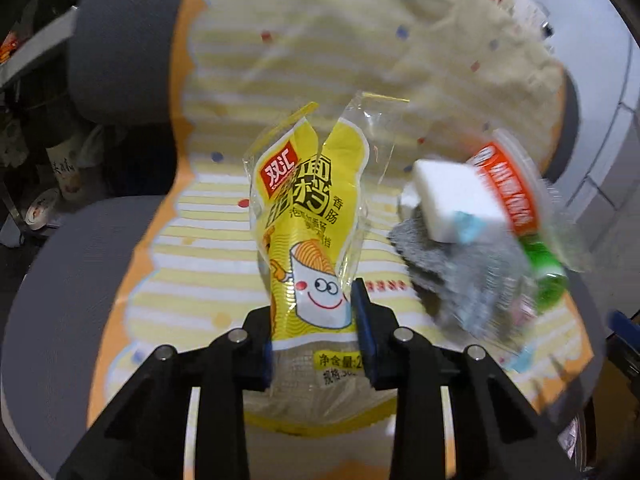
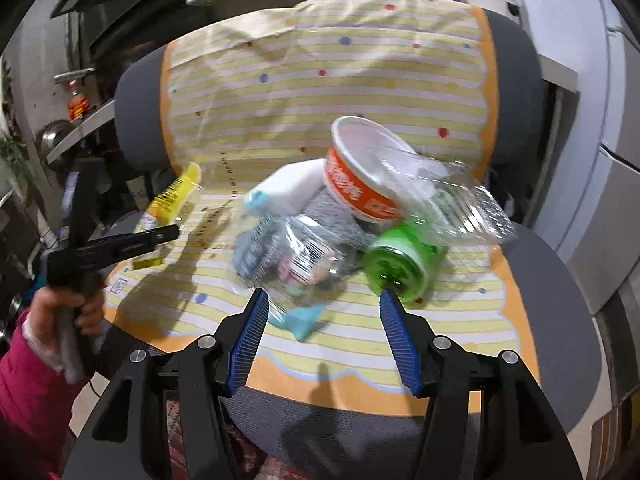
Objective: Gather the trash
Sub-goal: 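Lift the yellow packet with the left gripper while the right gripper grasps clear plastic wrapper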
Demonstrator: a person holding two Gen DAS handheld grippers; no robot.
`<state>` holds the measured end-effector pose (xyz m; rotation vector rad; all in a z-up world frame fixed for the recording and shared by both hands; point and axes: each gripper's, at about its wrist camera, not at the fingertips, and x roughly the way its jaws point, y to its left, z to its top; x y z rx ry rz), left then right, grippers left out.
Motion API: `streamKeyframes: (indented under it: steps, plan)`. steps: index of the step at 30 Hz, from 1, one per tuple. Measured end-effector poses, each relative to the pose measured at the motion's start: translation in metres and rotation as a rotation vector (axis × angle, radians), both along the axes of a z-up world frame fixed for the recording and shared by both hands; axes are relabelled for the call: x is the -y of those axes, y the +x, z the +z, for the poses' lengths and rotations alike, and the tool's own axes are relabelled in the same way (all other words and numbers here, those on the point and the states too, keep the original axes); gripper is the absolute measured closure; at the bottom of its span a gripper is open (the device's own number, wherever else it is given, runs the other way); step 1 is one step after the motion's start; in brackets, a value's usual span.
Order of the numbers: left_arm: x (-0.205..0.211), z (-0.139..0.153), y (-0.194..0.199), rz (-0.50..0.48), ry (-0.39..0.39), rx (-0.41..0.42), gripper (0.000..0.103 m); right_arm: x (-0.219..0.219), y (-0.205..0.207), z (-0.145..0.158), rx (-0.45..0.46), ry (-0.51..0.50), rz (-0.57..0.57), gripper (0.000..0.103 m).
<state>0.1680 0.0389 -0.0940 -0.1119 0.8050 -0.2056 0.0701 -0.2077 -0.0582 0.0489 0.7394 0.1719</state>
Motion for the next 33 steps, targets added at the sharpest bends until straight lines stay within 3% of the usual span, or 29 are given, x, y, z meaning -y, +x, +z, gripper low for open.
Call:
streamKeyframes:
  steps: [3, 7, 11, 20, 21, 22, 24, 26, 27, 33]
  plan:
    - [-0.01, 0.011, -0.031, -0.007, -0.02, 0.02, 0.073, -0.013, 0.014, -0.01, -0.02, -0.012, 0.026, 0.04]
    - [-0.006, 0.011, -0.042, -0.016, -0.02, 0.021, 0.072, -0.015, 0.028, -0.031, -0.063, 0.023, 0.003, 0.038]
    - [-0.001, 0.004, -0.048, -0.032, -0.007, -0.005, 0.072, 0.002, 0.042, -0.057, -0.127, 0.128, -0.039, 0.038]
    - [0.013, -0.003, -0.044, -0.042, 0.017, -0.025, 0.071, 0.02, 0.068, -0.079, -0.141, 0.378, -0.027, 0.039]
    - [0.013, -0.002, -0.044, -0.04, 0.022, -0.025, 0.071, 0.021, 0.068, -0.078, -0.137, 0.399, -0.023, 0.044]
    - [0.013, -0.001, -0.045, -0.038, 0.027, -0.024, 0.071, 0.021, 0.068, -0.077, -0.131, 0.42, -0.017, 0.056]
    - [0.013, 0.001, -0.047, -0.035, 0.032, -0.019, 0.071, 0.022, 0.061, -0.067, -0.097, 0.44, -0.016, 0.065]
    - [0.013, 0.005, -0.051, -0.032, 0.039, -0.007, 0.071, 0.024, 0.05, -0.055, -0.049, 0.448, -0.006, 0.086]
    - [0.014, 0.008, -0.053, -0.033, 0.04, -0.001, 0.071, 0.024, 0.042, -0.046, -0.021, 0.444, -0.001, 0.103]
    - [0.034, 0.018, -0.071, -0.075, 0.038, 0.041, 0.071, 0.03, 0.001, 0.002, 0.095, 0.43, 0.035, 0.103]
